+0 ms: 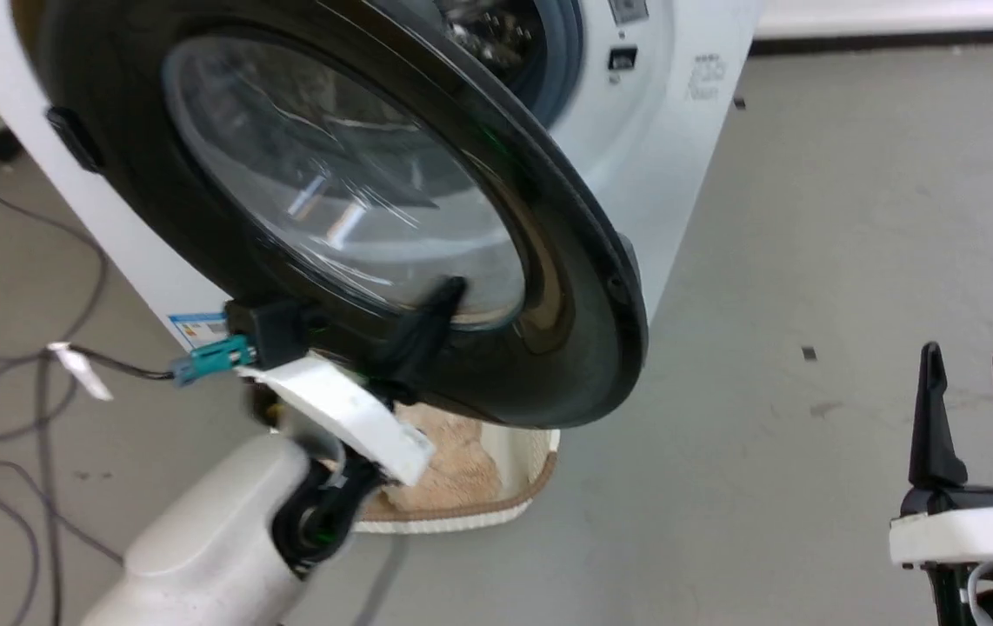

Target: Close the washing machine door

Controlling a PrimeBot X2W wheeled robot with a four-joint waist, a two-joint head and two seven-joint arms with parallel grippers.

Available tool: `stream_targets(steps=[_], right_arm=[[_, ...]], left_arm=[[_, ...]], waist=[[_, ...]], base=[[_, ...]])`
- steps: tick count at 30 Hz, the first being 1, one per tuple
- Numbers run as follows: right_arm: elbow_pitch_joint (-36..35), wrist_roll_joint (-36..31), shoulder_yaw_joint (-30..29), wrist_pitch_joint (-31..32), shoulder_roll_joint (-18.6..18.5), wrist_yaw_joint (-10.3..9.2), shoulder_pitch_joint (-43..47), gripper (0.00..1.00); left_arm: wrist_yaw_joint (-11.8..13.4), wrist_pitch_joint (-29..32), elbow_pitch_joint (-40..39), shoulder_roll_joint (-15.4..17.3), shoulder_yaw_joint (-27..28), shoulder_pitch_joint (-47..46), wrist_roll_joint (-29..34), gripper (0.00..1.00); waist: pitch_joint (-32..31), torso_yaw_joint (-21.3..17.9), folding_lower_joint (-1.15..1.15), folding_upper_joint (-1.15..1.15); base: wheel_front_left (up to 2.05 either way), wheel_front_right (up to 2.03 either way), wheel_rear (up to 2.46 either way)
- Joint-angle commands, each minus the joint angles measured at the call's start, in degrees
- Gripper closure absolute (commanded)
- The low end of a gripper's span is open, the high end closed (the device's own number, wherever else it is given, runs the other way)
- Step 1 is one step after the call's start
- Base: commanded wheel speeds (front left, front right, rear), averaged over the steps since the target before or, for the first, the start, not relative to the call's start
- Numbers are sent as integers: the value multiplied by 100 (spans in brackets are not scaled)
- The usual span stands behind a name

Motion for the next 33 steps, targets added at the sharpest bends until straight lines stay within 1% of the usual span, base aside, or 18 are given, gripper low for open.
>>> stream_targets(steps=[1, 3, 5, 7, 10, 13, 15, 16, 21, 22, 23, 24, 25, 26, 33], right_arm=[[-36, -25, -10, -25, -3, 5, 65, 0], [-82, -65, -59, -25, -3, 5, 93, 0], [-140, -94, -91, -25, -3, 5, 97, 0], [-197, -132, -104, -25, -3, 5, 92, 0], [-311, -200, -78, -25, -3, 5, 53, 0], [-429, -232, -74, -25, -3, 5, -60, 0], [-531, -262, -84, -25, -3, 5, -167, 0], [-591, -288, -78, -25, -3, 5, -224, 0], [-928, -424, 98, -25, -3, 5, -515, 0], [-1003, -446, 148, -25, -3, 5, -588, 13], [-1077, -477, 223, -25, -3, 5, -659, 44], [-1149, -494, 324, -25, -15, 5, -727, 58], [-1210, -483, 451, -25, -49, 5, -793, 81], [-1270, -454, 608, -25, -108, 5, -860, 100], [-1538, 205, 1857, -25, -676, 5, -1201, 100]], left_arm=[[95, -79, 141, 29, 67, 21, 339, 0], [474, -122, 310, -26, 372, 21, 1009, 0], [896, -127, 214, -98, 809, 119, 1848, 0], [1248, -129, -3, -213, 1287, 349, 2480, 0], [1681, -130, -319, -229, 1704, 692, 3454, 0], [2148, -130, -723, -260, 2115, 1067, 4199, 0], [2385, -130, -929, -236, 2275, 1325, 4632, 0], [2446, -130, -1029, -251, 2351, 1457, 4753, 0], [2546, -131, -1445, -279, 2730, 2033, 5184, 0], [2541, -131, -1516, -302, 2800, 2148, 5234, 0], [2518, -131, -1584, -345, 2878, 2262, 5241, 0], [2486, -131, -1667, -380, 2971, 2355, 5263, 0], [2435, -131, -1717, -407, 3057, 2459, 5281, 0], [2389, -131, -1763, -438, 3129, 2565, 5308, 0], [2074, -131, -1715, -719, 3498, 3077, 5464, 0]], waist=[[-145, 94, 0, 0], [-231, 158, 0, 0], [-295, 214, 0, 0], [-362, 267, 0, 0], [-440, 347, 0, 0], [-491, 421, 0, 0], [-517, 487, 0, 0], [-528, 521, 0, 0], [-572, 708, 0, 0], [-573, 744, 0, 0], [-571, 779, 0, 0], [-569, 812, 0, 0], [-566, 839, 0, 0], [-564, 862, 0, 0], [-533, 1026, 0, 0]], base=[[0, 0, 0], [0, 0, 0], [0, 0, 0], [0, 0, 0], [0, 0, 0], [0, 0, 0], [0, 0, 0], [0, 0, 0], [0, 0, 0], [0, 0, 0], [0, 0, 0], [0, 0, 0], [0, 0, 0], [0, 0, 0], [0, 0, 0]])
